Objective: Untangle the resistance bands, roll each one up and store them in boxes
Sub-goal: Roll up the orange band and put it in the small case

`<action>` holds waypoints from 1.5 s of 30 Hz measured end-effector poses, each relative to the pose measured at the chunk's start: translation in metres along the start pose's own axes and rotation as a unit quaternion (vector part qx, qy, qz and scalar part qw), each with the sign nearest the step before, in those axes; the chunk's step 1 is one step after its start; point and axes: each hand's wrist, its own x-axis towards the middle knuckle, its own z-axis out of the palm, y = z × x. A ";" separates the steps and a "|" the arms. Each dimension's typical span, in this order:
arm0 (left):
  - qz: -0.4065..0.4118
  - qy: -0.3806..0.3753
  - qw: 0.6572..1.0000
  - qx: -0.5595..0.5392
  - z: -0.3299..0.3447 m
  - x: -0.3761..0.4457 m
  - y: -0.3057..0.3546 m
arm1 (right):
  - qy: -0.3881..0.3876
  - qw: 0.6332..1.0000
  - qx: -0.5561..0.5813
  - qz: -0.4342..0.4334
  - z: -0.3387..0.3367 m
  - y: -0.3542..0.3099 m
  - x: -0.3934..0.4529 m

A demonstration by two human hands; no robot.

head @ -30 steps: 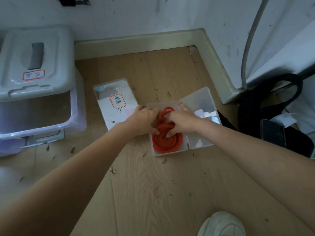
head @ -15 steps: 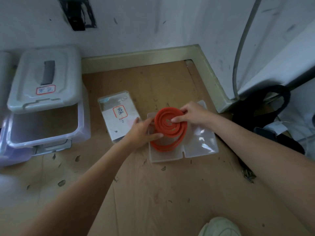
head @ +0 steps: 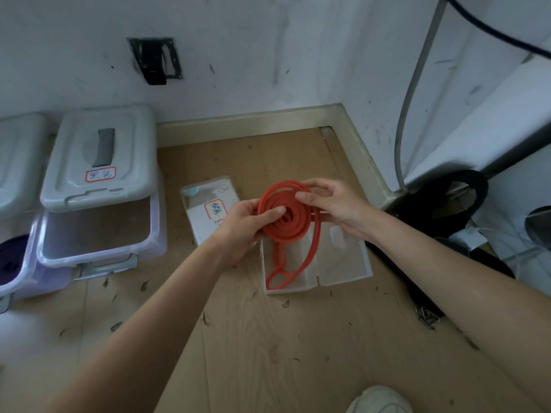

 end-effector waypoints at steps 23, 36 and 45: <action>-0.078 -0.185 0.968 0.150 -0.040 -0.012 0.032 | -0.261 0.935 -0.238 0.019 -0.013 -0.042 -0.010; -0.089 -0.195 0.951 0.223 -0.054 -0.026 0.043 | -0.070 0.994 -0.075 -0.041 -0.032 -0.059 -0.021; 0.042 -0.028 0.995 -0.081 -0.043 -0.015 0.045 | -0.099 0.993 -0.033 -0.061 0.001 -0.048 -0.028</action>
